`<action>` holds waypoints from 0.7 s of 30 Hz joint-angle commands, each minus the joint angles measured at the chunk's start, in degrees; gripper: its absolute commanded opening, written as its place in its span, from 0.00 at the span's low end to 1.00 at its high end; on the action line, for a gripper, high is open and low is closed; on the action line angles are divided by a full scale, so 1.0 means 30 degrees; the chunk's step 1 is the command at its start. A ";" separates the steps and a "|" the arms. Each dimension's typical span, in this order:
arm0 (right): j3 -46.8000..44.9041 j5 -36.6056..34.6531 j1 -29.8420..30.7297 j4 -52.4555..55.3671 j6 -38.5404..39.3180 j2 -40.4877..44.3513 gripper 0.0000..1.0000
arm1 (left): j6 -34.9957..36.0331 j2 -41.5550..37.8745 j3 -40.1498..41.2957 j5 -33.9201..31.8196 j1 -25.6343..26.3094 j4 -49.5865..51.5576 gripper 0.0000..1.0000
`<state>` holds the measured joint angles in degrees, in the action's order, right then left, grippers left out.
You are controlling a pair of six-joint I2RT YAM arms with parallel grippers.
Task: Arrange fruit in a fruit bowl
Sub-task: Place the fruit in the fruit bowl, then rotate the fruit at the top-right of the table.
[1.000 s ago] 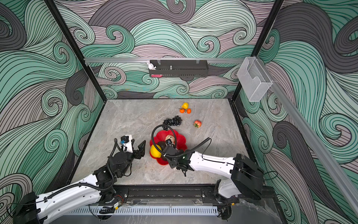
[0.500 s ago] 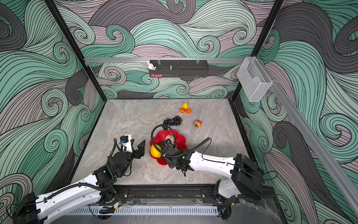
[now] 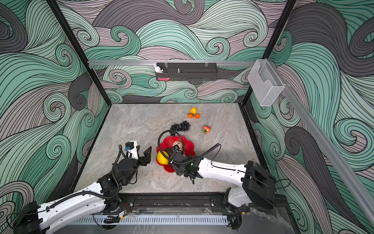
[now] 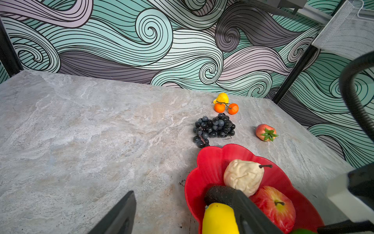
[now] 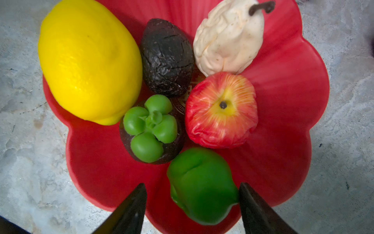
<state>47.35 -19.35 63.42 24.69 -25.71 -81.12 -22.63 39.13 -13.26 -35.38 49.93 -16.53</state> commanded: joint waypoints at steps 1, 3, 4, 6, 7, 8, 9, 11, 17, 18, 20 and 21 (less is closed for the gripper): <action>0.0505 -0.0534 0.0047 0.0438 -0.0132 0.0327 0.74 | -0.0312 -0.0231 -0.0034 0.0014 -0.0150 0.0136 0.77; 0.0561 -0.0732 0.0042 0.0614 -0.0154 0.0564 0.76 | -0.0342 -0.0189 -0.0062 0.0014 -0.0179 0.0121 0.77; 0.0620 -0.0875 0.0060 0.0778 -0.0127 0.0705 0.77 | -0.0340 -0.0185 -0.0064 0.0042 -0.0179 0.0136 0.77; 0.0753 -0.1148 0.0044 0.1057 -0.0009 0.1054 0.79 | -0.0338 -0.0223 -0.0064 0.0095 -0.0179 0.0150 0.77; 0.0811 -0.1342 0.0042 0.1206 0.0049 0.1239 0.80 | -0.0308 -0.0256 -0.0053 0.0102 -0.0192 0.0150 0.77; 0.0838 -0.1547 0.0042 0.1367 0.0140 0.1515 0.82 | -0.0316 -0.0292 -0.0035 0.0146 -0.0194 0.0158 0.77; 0.0906 -0.1672 -0.0001 0.1484 0.0220 0.1742 0.83 | -0.0282 -0.0324 -0.0034 0.0188 -0.0208 0.0161 0.77; 0.0972 -0.1936 -0.0144 0.1746 0.0415 0.2405 0.85 | -0.0251 -0.0445 -0.0005 0.0247 -0.0209 0.0165 0.77; 0.1703 -0.2103 -0.1388 0.2427 0.1324 0.4154 0.88 | -0.0157 -0.0875 -0.0005 0.0578 -0.0209 0.0458 0.77; 0.1839 -0.2103 -0.1685 0.2436 0.1519 0.4335 0.89 | -0.0117 -0.0980 -0.0031 0.0600 -0.0220 0.0557 0.78; 0.2145 -0.2056 -0.2471 0.2442 0.1962 0.4612 0.89 | -0.0073 -0.1178 -0.0034 0.0671 -0.0237 0.0741 0.78; 0.2304 -0.2044 -0.2866 0.2438 0.2158 0.4639 0.90 | -0.0069 -0.1257 -0.0034 0.0686 -0.0238 0.0787 0.78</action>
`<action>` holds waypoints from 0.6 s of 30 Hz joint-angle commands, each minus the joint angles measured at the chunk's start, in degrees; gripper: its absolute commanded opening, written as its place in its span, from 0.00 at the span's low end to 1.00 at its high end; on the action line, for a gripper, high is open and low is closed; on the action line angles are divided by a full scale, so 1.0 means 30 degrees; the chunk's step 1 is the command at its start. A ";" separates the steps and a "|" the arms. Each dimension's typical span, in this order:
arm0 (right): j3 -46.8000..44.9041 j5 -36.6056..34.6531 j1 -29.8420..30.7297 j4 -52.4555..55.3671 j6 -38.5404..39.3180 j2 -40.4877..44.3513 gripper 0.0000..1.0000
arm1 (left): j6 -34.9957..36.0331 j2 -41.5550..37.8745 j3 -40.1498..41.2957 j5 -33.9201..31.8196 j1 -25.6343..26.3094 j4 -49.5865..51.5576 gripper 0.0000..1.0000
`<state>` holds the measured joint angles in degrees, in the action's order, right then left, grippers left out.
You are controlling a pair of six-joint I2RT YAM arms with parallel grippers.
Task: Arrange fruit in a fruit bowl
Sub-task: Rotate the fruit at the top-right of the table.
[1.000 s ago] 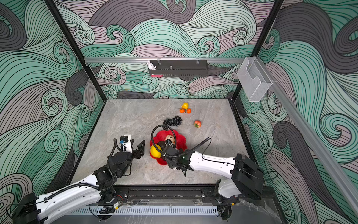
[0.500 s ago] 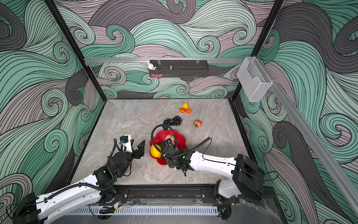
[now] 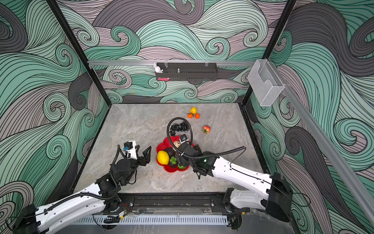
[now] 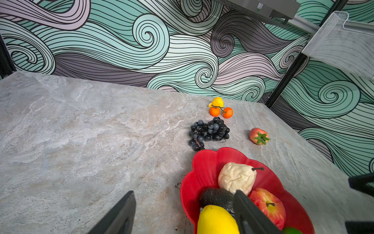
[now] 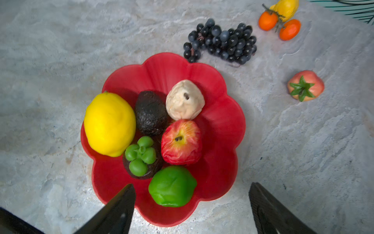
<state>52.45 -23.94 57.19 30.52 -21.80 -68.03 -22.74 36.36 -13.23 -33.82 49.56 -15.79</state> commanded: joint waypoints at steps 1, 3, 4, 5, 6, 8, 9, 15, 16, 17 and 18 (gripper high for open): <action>0.0811 -0.0515 -0.1292 0.0492 0.1072 0.0241 0.90 | -0.0008 -0.0424 -0.0042 0.0157 -0.0114 0.0630 0.78; 0.1211 -0.0464 -0.2254 0.0491 0.1337 0.0125 0.91 | -0.0007 -0.0609 -0.0042 0.0155 -0.0132 0.0794 0.78; 0.1420 -0.0379 -0.2833 0.0512 0.1409 -0.0008 0.91 | 0.0013 -0.0719 -0.0042 0.0170 -0.0114 0.0889 0.79; 0.1638 -0.0271 -0.3410 0.0487 0.1438 -0.0181 0.91 | -0.0029 -0.0792 -0.0042 0.0128 -0.0114 0.1005 0.79; 0.1841 -0.0155 -0.3962 0.0506 0.1437 -0.0384 0.91 | -0.0008 -0.0860 -0.0042 0.0082 -0.0143 0.1070 0.79; 0.2351 0.0273 -0.5289 0.0536 0.1032 -0.0820 0.91 | -0.0047 -0.0978 -0.0042 0.0025 -0.0143 0.1162 0.80; 0.2512 0.0437 -0.5845 0.0502 0.0845 -0.0995 0.91 | -0.0044 -0.0993 -0.0016 0.0037 -0.0171 0.1188 0.80; 0.3368 0.0579 -0.9074 0.0008 -0.0397 -0.2987 0.91 | -0.0128 -0.1045 -0.0042 0.0023 -0.0202 0.1389 0.83; 0.3463 0.0792 -0.9732 -0.0167 -0.0739 -0.3427 0.91 | -0.0153 -0.1099 -0.0013 0.0015 -0.0229 0.1421 0.83; 0.3502 0.1152 -1.0427 -0.0429 -0.1032 -0.3832 0.91 | -0.0189 -0.1131 0.0016 0.0010 -0.0231 0.1452 0.84; 0.3526 0.1528 -1.0995 -0.0641 -0.1286 -0.4223 0.91 | -0.0211 -0.1169 0.0039 -0.0005 -0.0260 0.1453 0.84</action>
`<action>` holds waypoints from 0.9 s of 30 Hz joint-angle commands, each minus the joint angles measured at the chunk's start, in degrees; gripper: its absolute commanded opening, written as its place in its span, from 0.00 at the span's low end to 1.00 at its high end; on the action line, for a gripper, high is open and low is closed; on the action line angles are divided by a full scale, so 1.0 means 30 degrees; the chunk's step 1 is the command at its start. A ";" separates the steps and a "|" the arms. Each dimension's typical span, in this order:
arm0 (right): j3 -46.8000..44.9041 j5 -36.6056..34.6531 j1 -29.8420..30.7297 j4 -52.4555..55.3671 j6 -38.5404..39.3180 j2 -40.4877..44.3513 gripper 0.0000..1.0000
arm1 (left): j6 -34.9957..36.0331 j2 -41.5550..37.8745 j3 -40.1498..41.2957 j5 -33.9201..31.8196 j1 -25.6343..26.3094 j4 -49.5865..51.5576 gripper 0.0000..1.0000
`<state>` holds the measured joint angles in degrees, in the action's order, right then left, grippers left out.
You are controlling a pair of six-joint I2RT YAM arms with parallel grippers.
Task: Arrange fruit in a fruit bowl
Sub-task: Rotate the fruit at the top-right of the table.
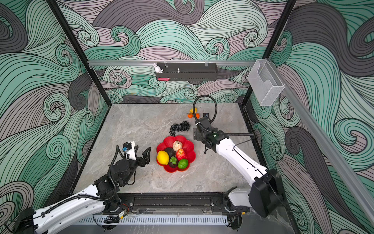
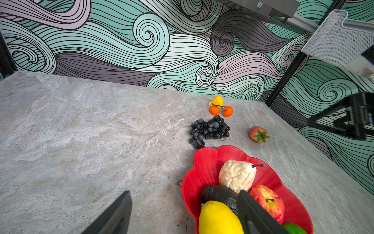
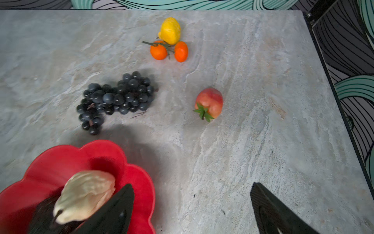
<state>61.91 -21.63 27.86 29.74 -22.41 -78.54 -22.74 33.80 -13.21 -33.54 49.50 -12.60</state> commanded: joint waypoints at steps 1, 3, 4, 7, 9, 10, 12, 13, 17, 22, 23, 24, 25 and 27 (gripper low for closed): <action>0.0461 0.1281 -0.1893 -0.0699 -0.1358 -0.1208 0.91 | -0.0244 -0.0339 0.0061 -0.0132 -0.0264 0.0392 0.85; 0.0693 0.2241 -0.2954 -0.1220 -0.1703 -0.2266 0.91 | -0.0329 -0.0391 0.0068 -0.0158 -0.0297 0.0449 0.85; 0.0909 0.2567 -0.3346 -0.1413 -0.1786 -0.2856 0.91 | -0.0383 -0.0440 0.0097 -0.0158 -0.0326 0.0478 0.85; 0.1681 0.3555 -0.4074 -0.1922 -0.1701 -0.4480 0.91 | -0.0447 -0.0471 0.0126 -0.0162 -0.0356 0.0523 0.86; 0.2335 0.3902 -0.4314 -0.1944 -0.1663 -0.5514 0.92 | -0.0520 -0.0486 0.0127 -0.0159 -0.0400 0.0567 0.86; 0.2684 0.4148 -0.4391 -0.1987 -0.1619 -0.6059 0.92 | -0.0536 -0.0463 0.0127 -0.0144 -0.0414 0.0567 0.86; 0.3489 0.4433 -0.4488 -0.1931 -0.1608 -0.7140 0.93 | -0.0564 -0.0457 0.0127 -0.0132 -0.0444 0.0567 0.87; 0.3842 0.4584 -0.4539 -0.1914 -0.1690 -0.7640 0.94 | -0.0578 -0.0456 0.0127 -0.0121 -0.0467 0.0567 0.87; 0.5112 0.4394 -0.4770 -0.1821 -0.2129 -0.9232 0.96 | -0.0622 -0.0427 0.0127 -0.0070 -0.0503 0.0567 0.87; 0.7333 0.3476 -0.5017 -0.0006 -0.2325 -1.1098 0.96 | -0.0652 -0.0398 0.0120 -0.0026 -0.0590 0.0567 0.87; 0.7449 0.3374 -0.5057 0.0078 -0.2329 -1.1304 0.96 | -0.0681 -0.0400 0.0141 -0.0014 -0.0597 0.0567 0.87; 0.7555 0.3373 -0.5090 0.0079 -0.2289 -1.1440 0.96 | -0.0696 -0.0398 0.0143 -0.0013 -0.0619 0.0567 0.87; 0.7684 0.3400 -0.5142 0.0138 -0.2272 -1.1614 0.96 | -0.0718 -0.0398 0.0149 -0.0014 -0.0619 0.0567 0.87; 0.7904 0.3445 -0.5213 0.0231 -0.2232 -1.1993 0.95 | -0.0727 -0.0398 0.0156 0.0012 -0.0650 0.0568 0.87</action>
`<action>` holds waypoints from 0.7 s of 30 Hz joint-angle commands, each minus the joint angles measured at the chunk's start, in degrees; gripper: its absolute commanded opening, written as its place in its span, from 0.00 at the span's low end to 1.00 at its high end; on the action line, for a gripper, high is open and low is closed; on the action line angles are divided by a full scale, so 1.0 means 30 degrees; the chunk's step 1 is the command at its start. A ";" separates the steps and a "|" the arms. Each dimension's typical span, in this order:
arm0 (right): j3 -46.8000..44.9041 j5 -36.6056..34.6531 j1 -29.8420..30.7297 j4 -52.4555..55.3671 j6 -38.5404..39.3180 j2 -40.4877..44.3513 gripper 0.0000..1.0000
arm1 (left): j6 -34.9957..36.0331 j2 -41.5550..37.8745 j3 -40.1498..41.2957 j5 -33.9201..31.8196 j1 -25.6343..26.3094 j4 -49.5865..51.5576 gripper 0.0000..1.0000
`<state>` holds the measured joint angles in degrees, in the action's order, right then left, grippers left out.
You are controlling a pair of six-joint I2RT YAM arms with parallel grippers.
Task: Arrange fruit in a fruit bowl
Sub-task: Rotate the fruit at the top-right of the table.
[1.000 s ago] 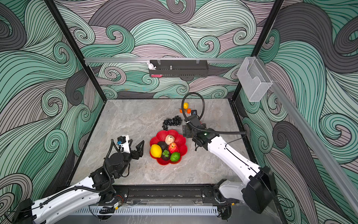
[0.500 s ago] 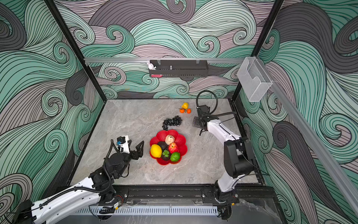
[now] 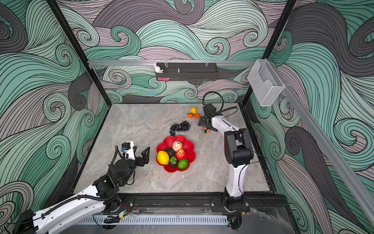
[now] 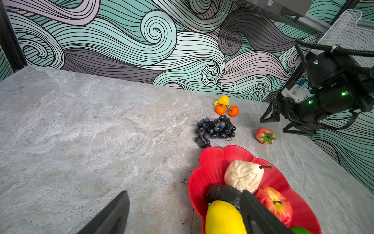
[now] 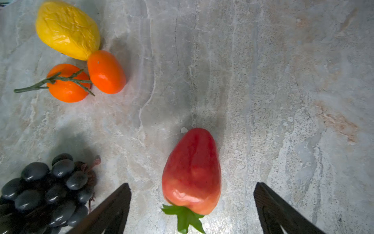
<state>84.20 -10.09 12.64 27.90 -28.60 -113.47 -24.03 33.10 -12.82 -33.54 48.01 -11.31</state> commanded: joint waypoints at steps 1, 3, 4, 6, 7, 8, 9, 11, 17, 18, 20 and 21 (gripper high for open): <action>0.0602 -0.0315 -0.0196 0.0945 -0.0186 -0.0536 0.95 | -0.0334 -0.0167 0.0025 0.0017 -0.0168 0.0138 0.87; 0.0803 0.0027 -0.0366 0.0963 -0.0167 -0.0855 0.94 | -0.0355 -0.0139 0.0025 0.0032 -0.0197 0.0138 0.87; 0.0920 0.0189 -0.0413 0.1024 -0.0153 -0.1020 0.93 | -0.0361 -0.0144 0.0023 0.0047 -0.0212 0.0138 0.87; 0.1158 0.0551 -0.0537 0.1021 -0.0008 -0.1343 0.92 | -0.0390 -0.0099 0.0025 0.0102 -0.0241 0.0138 0.87; 0.1403 0.0701 -0.0576 0.1242 0.0065 -0.1559 0.92 | -0.0378 -0.0085 0.0025 0.0098 -0.0269 0.0138 0.87; 0.1595 0.0820 -0.0627 0.1453 0.0114 -0.1714 0.91 | -0.0397 -0.0107 0.0025 0.0123 -0.0285 0.0138 0.87; 0.1772 0.0995 -0.0682 0.1605 0.0200 -0.1886 0.91 | -0.0398 -0.0106 0.0025 0.0130 -0.0300 0.0138 0.87; 0.2001 0.1261 -0.0744 0.1766 0.0259 -0.2157 0.90 | -0.0418 -0.0077 0.0025 0.0163 -0.0329 0.0138 0.87; 0.2211 0.2272 -0.0703 0.2083 0.0576 -0.2550 0.84 | -0.0453 -0.0011 -0.0004 0.0242 -0.0388 0.0138 0.87; 0.2171 0.2543 -0.0636 0.2059 0.0648 -0.2552 0.83 | -0.0433 0.0011 -0.0003 0.0252 -0.0411 0.0138 0.87; 0.2013 0.2932 -0.0475 0.1809 0.0656 -0.2393 0.82 | -0.0442 0.0062 -0.0004 0.0281 -0.0417 0.0122 0.87; 0.1967 0.3119 -0.0336 0.1681 0.0644 -0.2349 0.82 | -0.0456 0.0065 -0.0004 0.0266 -0.0439 0.0137 0.87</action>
<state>89.34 -3.38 10.85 32.47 -27.42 -120.03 -24.67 33.17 -12.82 -32.77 47.24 -11.16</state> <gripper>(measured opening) 0.825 0.872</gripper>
